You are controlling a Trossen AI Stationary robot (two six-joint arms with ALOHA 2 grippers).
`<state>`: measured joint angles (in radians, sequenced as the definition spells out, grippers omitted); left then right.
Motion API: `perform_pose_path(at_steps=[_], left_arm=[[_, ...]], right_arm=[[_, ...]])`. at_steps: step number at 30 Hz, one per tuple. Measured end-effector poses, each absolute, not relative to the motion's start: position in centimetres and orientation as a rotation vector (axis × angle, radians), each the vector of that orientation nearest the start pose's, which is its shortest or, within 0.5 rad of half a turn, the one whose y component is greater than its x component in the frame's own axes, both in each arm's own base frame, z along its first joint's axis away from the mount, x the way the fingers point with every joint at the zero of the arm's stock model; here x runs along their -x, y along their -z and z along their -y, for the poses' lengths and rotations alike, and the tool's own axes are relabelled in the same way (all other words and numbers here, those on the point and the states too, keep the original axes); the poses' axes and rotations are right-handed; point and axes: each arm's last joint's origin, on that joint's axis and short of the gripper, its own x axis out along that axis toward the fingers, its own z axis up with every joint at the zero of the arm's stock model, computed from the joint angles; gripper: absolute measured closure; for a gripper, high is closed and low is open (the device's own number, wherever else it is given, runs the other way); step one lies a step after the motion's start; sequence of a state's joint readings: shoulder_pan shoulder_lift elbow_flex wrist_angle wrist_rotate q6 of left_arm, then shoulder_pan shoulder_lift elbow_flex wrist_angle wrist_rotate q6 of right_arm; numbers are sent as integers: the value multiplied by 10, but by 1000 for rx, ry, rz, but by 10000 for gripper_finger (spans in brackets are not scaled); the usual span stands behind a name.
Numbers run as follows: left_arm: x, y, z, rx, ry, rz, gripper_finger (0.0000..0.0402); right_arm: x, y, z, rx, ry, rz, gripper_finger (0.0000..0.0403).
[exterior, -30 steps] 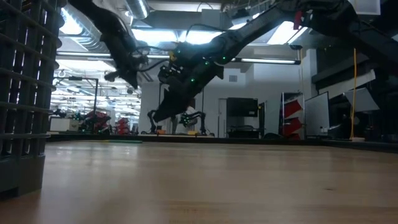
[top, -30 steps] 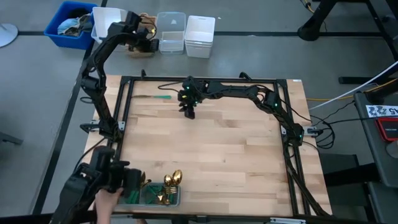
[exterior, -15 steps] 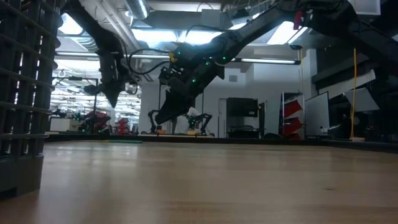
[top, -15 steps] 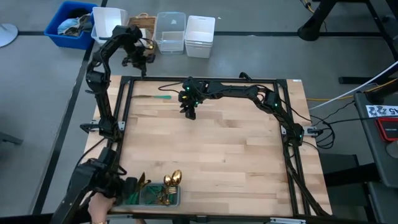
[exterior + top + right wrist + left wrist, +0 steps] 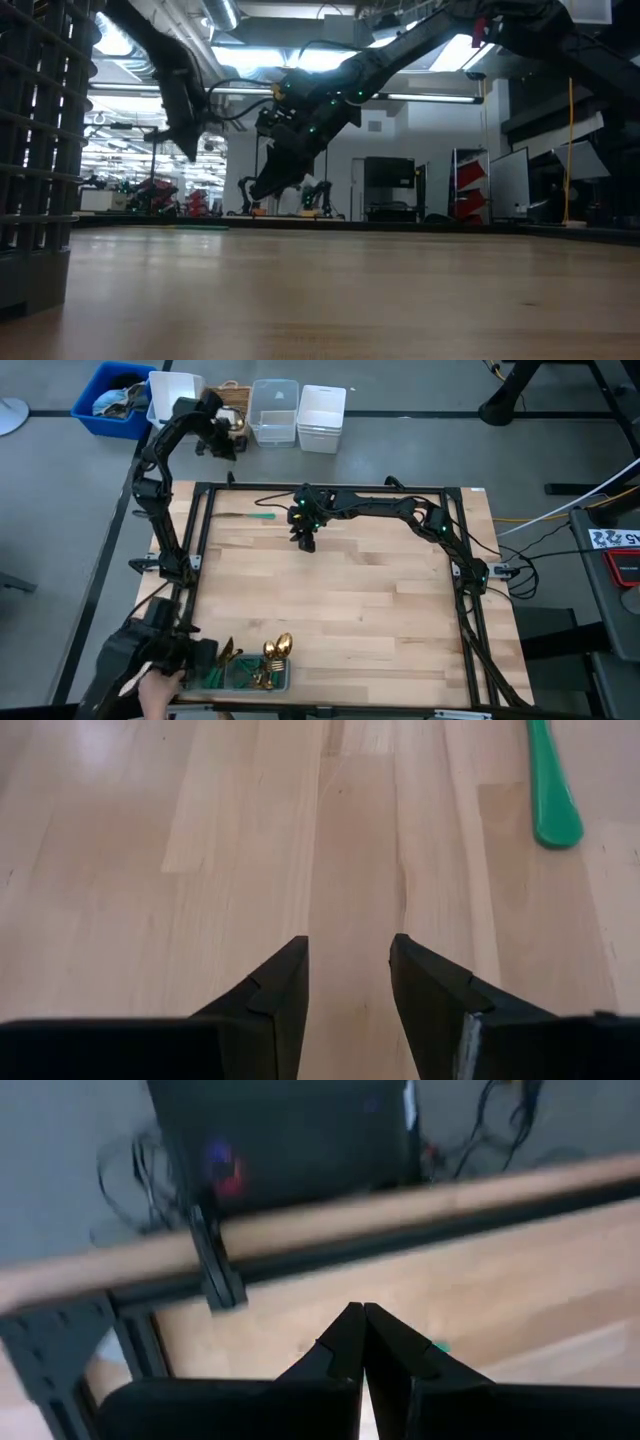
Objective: Sort silverware
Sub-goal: Move the cutlery rack to the center of the table
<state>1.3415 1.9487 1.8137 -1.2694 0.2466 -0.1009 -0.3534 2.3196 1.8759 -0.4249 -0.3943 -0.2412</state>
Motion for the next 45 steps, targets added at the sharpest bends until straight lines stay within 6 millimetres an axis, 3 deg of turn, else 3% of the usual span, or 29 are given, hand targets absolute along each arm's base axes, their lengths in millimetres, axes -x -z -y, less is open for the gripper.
perform_pose_path(at_steps=[6,10,13,18,24,29,38,45], left_arm=[[-87,-332,-341,987,-952,-929,400],[-86,-354,-304,954,-940,-1051,400],[-91,-358,-277,936,-968,-1208,400],[-110,-350,-259,795,-921,-1301,400],[-134,-332,-247,887,-913,-1323,400],[-151,-315,-240,907,-873,-1320,400],[-158,-285,-237,1001,-794,-1390,400],[-164,-277,-239,1001,-842,-1392,400]], right_arm=[[-470,-192,162,-41,-169,-833,260],[-461,-209,158,-22,-196,-851,260],[-453,-219,155,-16,-220,-875,260],[-440,-226,150,-31,-261,-960,260],[-428,-222,144,-84,-334,-1065,260],[-430,-222,137,-84,-367,-1064,260],[-433,-222,125,-66,-418,-1051,260],[-443,-225,124,54,-404,-971,260]])
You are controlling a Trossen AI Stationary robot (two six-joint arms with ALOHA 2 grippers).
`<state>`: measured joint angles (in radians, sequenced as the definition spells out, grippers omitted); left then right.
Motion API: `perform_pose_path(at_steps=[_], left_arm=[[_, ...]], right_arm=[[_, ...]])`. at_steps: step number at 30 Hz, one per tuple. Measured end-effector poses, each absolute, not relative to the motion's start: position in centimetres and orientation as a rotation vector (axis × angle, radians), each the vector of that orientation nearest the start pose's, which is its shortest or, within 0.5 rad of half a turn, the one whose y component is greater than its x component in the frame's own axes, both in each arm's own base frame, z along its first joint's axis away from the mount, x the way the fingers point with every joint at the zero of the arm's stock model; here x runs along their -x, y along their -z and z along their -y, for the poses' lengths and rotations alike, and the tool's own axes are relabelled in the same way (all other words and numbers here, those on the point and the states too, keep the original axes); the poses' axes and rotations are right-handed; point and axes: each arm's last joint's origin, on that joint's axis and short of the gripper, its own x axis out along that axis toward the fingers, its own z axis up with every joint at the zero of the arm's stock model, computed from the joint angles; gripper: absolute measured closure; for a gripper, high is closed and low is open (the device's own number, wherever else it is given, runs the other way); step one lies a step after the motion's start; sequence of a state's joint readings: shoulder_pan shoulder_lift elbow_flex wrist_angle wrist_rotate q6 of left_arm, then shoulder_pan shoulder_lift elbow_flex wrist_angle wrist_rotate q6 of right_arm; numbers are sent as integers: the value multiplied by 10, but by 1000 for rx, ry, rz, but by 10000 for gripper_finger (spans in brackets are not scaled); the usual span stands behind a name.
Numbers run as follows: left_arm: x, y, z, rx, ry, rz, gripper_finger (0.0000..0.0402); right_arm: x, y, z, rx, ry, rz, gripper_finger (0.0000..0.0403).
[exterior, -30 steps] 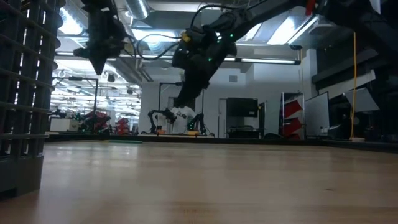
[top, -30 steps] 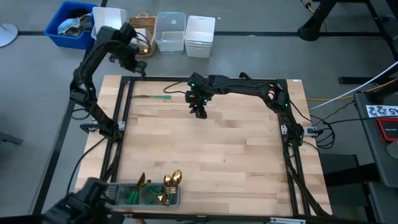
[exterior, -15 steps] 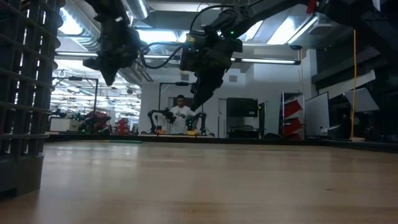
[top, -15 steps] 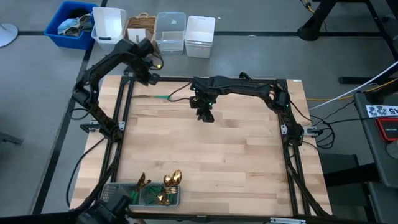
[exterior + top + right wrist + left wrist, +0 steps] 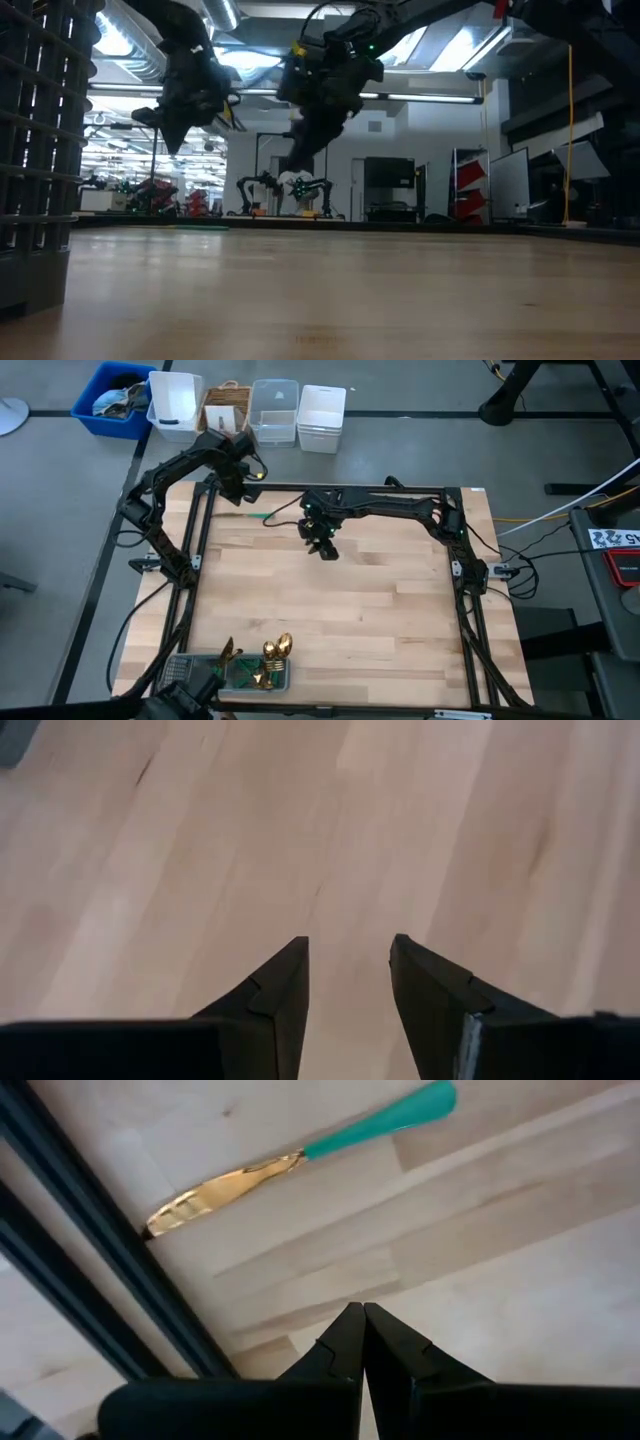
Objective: Sort silverware
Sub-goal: Move the cutlery rack to the center of the table
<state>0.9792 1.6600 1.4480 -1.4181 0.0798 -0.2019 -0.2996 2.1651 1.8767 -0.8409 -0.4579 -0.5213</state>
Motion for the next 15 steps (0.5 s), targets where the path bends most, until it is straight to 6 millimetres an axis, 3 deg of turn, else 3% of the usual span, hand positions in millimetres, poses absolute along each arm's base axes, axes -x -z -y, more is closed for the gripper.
perform_pose_path(at_steps=[6,15], left_arm=[[-172,-276,-240,931,-934,-1366,400],[-184,-263,-247,888,-1006,-1387,400]], right_arm=[[-456,-233,128,126,-359,-831,260],[-446,-226,127,90,-331,-964,260]])
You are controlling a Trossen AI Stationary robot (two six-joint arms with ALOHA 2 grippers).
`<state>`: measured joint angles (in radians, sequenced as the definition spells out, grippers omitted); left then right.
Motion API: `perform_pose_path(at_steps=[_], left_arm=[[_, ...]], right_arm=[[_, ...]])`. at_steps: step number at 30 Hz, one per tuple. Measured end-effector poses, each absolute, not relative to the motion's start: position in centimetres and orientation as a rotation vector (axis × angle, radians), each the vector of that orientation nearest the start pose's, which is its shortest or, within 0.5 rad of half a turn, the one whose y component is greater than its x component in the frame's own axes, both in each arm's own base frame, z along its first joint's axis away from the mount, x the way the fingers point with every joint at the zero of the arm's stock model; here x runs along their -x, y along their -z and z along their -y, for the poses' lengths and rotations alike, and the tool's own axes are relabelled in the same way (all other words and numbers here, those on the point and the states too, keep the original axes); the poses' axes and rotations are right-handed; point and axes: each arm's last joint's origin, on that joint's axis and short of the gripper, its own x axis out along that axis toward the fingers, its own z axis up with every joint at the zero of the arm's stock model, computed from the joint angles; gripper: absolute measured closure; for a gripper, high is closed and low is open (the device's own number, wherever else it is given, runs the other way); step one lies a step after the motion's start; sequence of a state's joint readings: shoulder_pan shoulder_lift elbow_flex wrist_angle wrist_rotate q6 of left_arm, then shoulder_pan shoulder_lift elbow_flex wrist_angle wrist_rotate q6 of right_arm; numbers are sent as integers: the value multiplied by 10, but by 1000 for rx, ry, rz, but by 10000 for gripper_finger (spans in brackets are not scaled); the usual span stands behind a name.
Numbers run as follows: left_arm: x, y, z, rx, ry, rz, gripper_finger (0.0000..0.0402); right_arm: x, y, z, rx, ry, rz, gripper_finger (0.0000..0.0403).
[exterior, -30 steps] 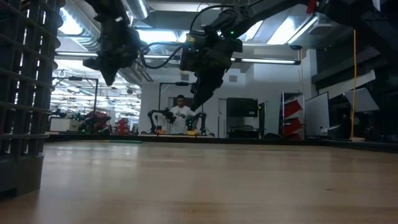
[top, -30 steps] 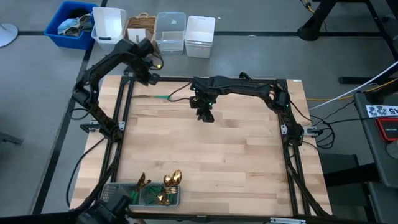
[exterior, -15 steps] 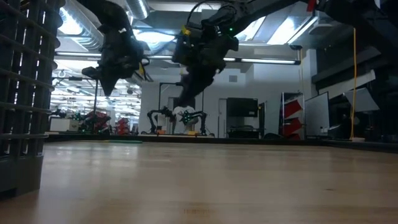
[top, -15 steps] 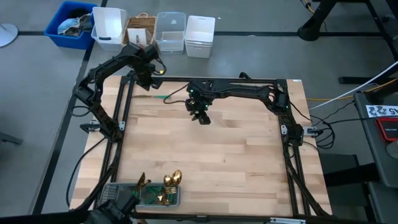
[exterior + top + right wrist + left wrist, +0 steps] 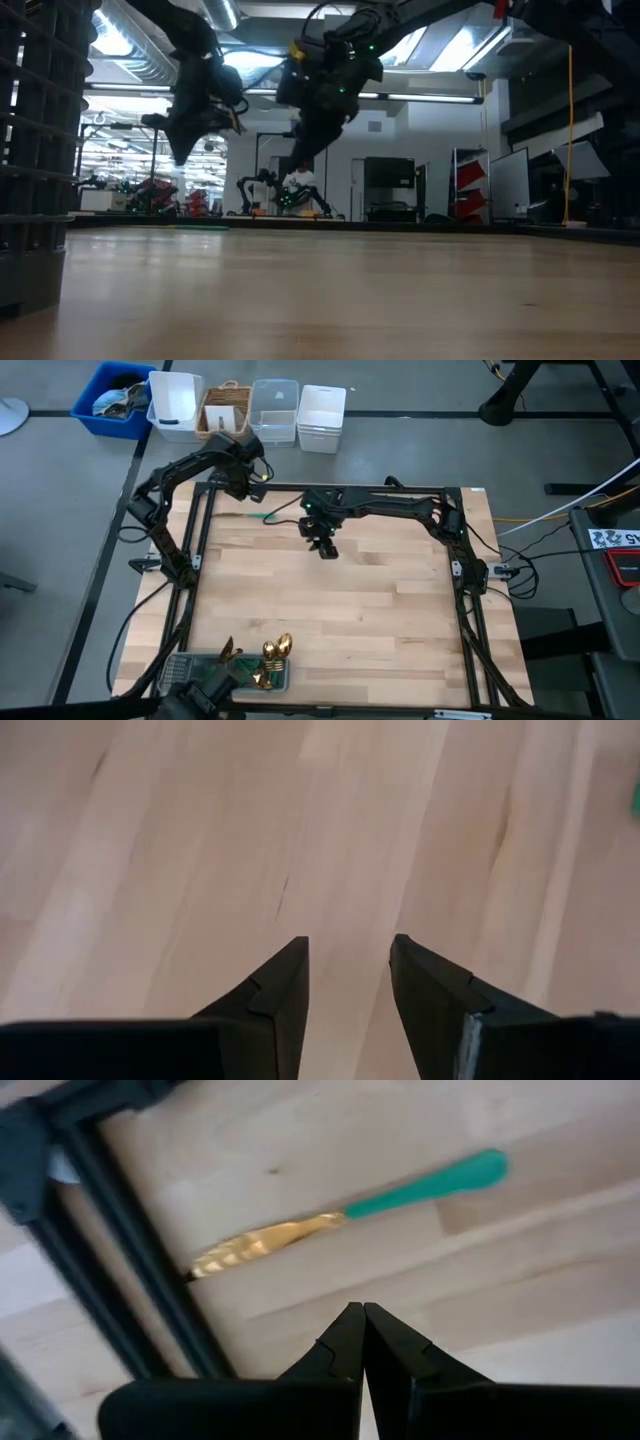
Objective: Sort silverware
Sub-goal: Move the cutlery rack to the center of the table
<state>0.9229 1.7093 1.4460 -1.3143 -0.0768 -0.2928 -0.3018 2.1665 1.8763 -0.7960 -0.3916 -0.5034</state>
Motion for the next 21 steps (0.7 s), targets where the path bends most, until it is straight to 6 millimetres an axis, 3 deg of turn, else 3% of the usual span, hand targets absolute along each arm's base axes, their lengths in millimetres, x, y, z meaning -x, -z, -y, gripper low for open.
perform_pose_path(at_steps=[11,21], left_arm=[[-188,-260,-245,850,-1028,-1425,400],[-189,-268,-235,788,-846,-1459,400]], right_arm=[[-431,-237,130,61,-320,-1033,260],[-425,-236,127,57,-373,-1080,260]])
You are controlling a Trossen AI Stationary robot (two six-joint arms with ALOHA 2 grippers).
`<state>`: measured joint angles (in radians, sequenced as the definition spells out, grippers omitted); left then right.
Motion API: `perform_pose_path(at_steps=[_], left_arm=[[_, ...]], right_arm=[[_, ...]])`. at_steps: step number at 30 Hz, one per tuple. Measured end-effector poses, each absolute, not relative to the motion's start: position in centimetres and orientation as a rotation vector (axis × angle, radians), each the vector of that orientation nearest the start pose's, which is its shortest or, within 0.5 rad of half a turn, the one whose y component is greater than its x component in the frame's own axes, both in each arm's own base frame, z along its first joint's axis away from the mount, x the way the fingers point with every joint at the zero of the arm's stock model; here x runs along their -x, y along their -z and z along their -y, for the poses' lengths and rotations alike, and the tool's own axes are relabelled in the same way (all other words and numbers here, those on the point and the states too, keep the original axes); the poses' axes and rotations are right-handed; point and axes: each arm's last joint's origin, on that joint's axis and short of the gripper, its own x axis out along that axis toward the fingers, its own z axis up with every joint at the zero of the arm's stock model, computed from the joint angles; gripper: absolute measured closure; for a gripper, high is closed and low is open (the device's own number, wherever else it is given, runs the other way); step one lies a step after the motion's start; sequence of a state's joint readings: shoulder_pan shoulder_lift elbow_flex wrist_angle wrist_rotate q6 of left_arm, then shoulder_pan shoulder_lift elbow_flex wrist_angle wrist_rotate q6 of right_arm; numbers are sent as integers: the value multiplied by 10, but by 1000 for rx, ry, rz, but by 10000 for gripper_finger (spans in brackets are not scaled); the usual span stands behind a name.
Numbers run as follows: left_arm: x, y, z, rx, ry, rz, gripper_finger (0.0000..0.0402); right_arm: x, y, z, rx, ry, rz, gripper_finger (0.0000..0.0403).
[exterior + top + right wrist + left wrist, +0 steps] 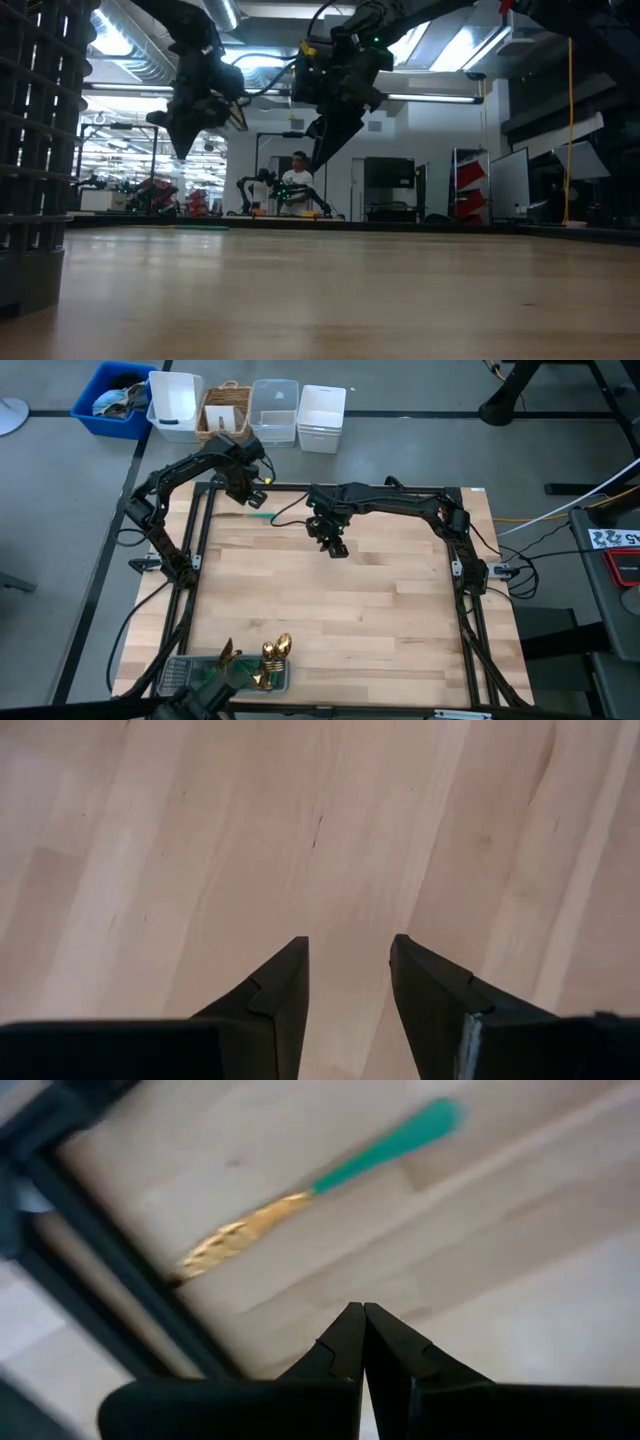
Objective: Sort silverware
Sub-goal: Move the cutlery rack to the center of the table
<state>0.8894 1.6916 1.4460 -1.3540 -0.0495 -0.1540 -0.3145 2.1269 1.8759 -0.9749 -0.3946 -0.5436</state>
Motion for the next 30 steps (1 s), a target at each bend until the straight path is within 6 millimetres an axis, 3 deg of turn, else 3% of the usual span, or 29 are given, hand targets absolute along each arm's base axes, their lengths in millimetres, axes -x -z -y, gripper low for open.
perform_pose_path(at_steps=[5,12,14,19,30], left_arm=[[-183,-293,-220,782,-677,-1327,400],[-174,-325,-209,670,-706,-1115,400],[-179,-323,-212,648,-685,-996,400],[-191,-290,-215,709,-477,-860,400],[-188,-291,-214,666,-518,-894,400]], right_arm=[[-425,-236,127,70,-381,-1076,260],[-426,-236,126,62,-393,-1064,260],[-426,-236,126,62,-394,-1063,260],[-426,-237,126,54,-404,-1056,260],[-429,-238,126,48,-425,-1013,260]])
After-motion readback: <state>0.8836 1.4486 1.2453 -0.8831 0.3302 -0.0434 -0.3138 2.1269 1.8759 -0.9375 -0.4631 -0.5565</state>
